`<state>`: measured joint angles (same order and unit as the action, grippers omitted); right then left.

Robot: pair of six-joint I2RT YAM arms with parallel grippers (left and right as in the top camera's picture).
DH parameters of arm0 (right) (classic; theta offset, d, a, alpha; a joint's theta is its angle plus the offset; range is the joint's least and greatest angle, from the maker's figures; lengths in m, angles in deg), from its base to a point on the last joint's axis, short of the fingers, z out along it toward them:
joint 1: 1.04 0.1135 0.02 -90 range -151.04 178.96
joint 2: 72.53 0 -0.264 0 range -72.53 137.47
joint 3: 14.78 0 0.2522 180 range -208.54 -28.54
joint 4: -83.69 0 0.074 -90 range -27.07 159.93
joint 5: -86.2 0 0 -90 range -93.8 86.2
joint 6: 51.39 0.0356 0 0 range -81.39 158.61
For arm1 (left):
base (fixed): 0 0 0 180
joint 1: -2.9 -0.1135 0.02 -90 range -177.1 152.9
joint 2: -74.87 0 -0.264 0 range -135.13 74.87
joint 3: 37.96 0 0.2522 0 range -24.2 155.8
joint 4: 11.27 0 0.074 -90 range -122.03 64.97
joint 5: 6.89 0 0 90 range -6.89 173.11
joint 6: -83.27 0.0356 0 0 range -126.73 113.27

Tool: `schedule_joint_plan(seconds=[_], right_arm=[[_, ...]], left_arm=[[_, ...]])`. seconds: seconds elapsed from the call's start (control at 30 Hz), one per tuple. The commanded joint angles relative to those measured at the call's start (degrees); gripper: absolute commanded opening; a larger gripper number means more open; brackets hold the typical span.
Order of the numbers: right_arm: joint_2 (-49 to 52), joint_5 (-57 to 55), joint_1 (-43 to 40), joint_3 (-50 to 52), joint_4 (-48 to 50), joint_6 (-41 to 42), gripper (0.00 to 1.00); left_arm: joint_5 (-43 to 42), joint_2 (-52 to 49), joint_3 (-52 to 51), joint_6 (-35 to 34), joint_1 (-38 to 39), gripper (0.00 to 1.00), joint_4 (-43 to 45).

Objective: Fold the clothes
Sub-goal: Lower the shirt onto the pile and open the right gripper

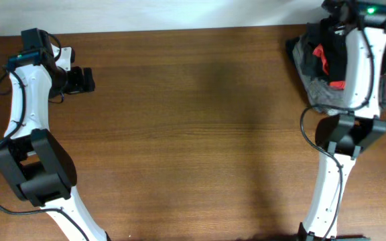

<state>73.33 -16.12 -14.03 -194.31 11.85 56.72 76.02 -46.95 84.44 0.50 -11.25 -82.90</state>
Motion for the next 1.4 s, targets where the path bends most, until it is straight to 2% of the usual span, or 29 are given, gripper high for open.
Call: schedule_joint_plan(seconds=[0.0, 0.07, 0.1, 0.23, 0.27, 0.33, 0.4, 0.53, 0.63, 0.77, 0.87, 0.93, 0.97, 1.03, 1.13, 1.27, 1.37], right_arm=[[-6.5, 0.2, -1.5, -2.4, -4.4, -3.4, 0.99], [-6.5, 1.7, -2.3, -2.4, -8.5, -6.0, 1.00], [-6.5, 2.1, -2.6, -2.2, -10.4, -6.6, 0.95], [-5.9, 3.7, -4.7, -0.4, -15.6, -6.8, 0.56], [-5.7, 5.0, -5.6, 0.2, -16.6, -7.2, 0.39], [-5.6, 8.1, -6.8, 1.1, -17.0, -9.7, 0.29], [-5.6, 11.3, -7.7, 2.2, -16.8, -12.6, 0.27], [-5.6, 13.6, -8.3, 5.3, -13.4, -18.9, 0.29], [-5.5, 13.6, -8.3, 11.1, -6.9, -23.8, 0.31], [-5.5, 13.4, -8.5, 20.7, 2.3, -23.8, 0.32], [-5.5, 13.2, -8.6, 29.6, 11.6, -23.9, 0.37], [-5.5, 13.2, -8.8, 35.6, 18.4, -23.8, 0.49], [-5.5, 13.2, -8.8, 38.3, 21.6, -23.7, 0.64], [-5.5, 13.2, -8.8, 42.5, 26.1, -23.7, 0.83], [-5.5, 13.2, -8.8, 43.6, 26.8, -23.6, 0.92], [-6.5, 13.2, -8.9, 42.8, 26.4, -23.7, 0.98], [-8.9, 13.2, -8.8, 40.5, 24.5, -23.6, 0.99]], left_arm=[[-0.6, -0.3, 0.1, -0.3, 0.1, 0.99, -0.2], [-0.6, -0.3, 0.2, -0.3, 0.1, 0.99, -0.2], [-0.7, -0.3, 0.1, -0.3, 0.1, 0.99, -0.2], [-0.6, -0.3, 0.1, -0.3, 0.1, 0.99, -0.2], [-0.6, -0.3, 0.2, -0.3, 0.1, 0.99, 0.0], [-0.7, -0.3, 0.2, -0.3, 0.1, 0.99, 0.2], [-0.7, -0.3, 0.2, -0.3, 0.1, 0.99, 0.3], [-0.7, -0.3, 0.2, -0.3, 0.1, 0.99, 0.4], [-0.7, -0.3, 0.2, -0.3, 0.1, 0.99, 0.6], [-0.7, -0.3, 0.2, -0.3, 0.1, 0.99, 0.7], [-0.6, -0.3, 0.1, -0.3, 0.1, 0.99, 0.9], [-0.7, -0.3, 0.2, -0.3, 0.1, 0.99, 1.0], [-0.7, -0.3, 0.2, -0.3, 0.1, 0.99, 1.1], [-0.7, -0.3, 0.2, -0.3, 0.1, 0.99, 1.3], [-0.6, -0.3, 0.1, -0.3, 0.1, 0.99, 1.3], [-0.6, -0.3, 0.2, -0.3, 0.1, 0.99, 1.3], [-0.6, -0.3, 0.2, -0.3, 0.1, 0.99, 1.3]])
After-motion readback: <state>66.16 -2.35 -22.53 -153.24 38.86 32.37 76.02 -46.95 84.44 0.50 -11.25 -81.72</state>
